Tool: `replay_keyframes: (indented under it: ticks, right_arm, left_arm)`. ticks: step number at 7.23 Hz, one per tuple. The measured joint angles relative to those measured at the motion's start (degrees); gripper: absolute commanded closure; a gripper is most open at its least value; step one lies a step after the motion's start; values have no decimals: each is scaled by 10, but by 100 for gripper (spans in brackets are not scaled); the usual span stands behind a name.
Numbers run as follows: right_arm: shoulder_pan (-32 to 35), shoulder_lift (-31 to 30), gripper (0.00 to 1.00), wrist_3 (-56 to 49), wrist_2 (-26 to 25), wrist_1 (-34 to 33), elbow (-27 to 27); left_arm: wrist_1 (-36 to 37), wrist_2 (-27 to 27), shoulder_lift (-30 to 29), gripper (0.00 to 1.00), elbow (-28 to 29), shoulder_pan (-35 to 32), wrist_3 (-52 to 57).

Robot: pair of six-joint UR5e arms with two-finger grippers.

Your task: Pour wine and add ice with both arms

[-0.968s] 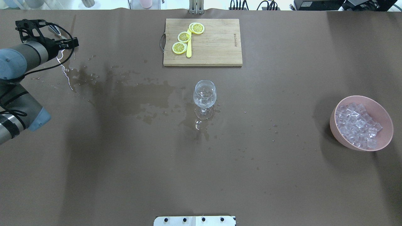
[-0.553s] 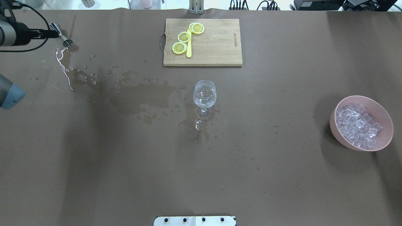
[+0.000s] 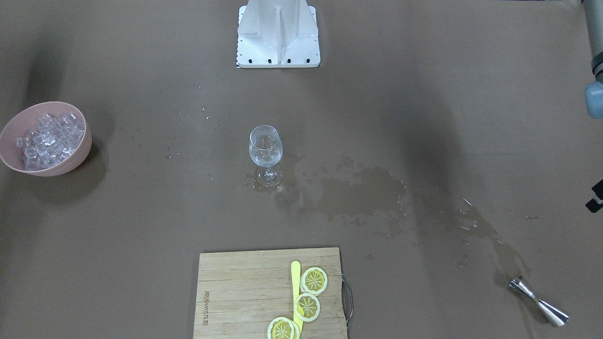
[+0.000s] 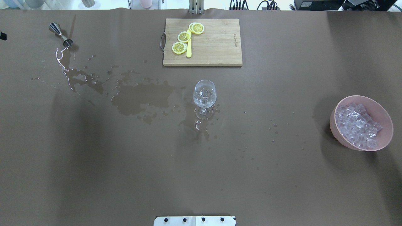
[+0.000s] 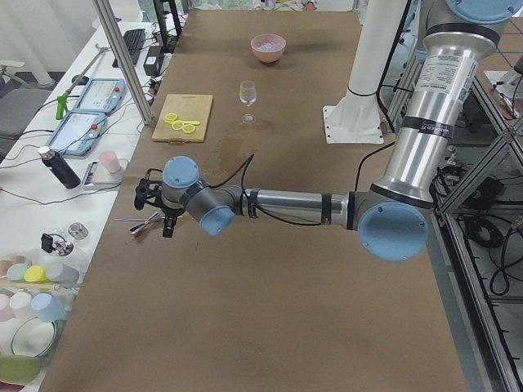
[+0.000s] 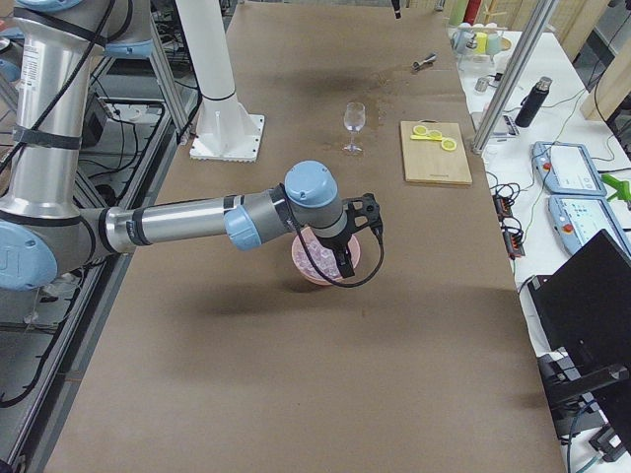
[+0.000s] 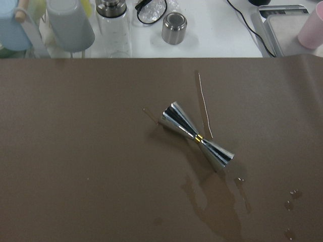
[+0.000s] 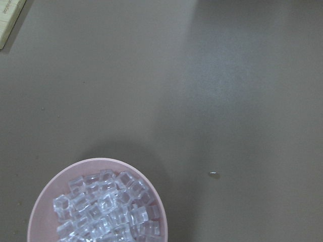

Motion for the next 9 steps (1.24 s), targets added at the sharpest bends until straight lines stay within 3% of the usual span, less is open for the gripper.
replay_keyframes:
  ticks: [1, 5, 9]
  right_arm:
    - [-38, -2, 0, 17, -5, 0, 8]
    - [-229, 9, 3, 27, -107, 5, 7]
    - [-277, 25, 14, 26, -131, 6, -27]
  left_arm:
    - [2, -9, 12, 2, -12, -3, -25]
    - [1, -14, 51, 2, -62, -4, -41]
    - [1, -11, 53, 2, -67, -4, -39]
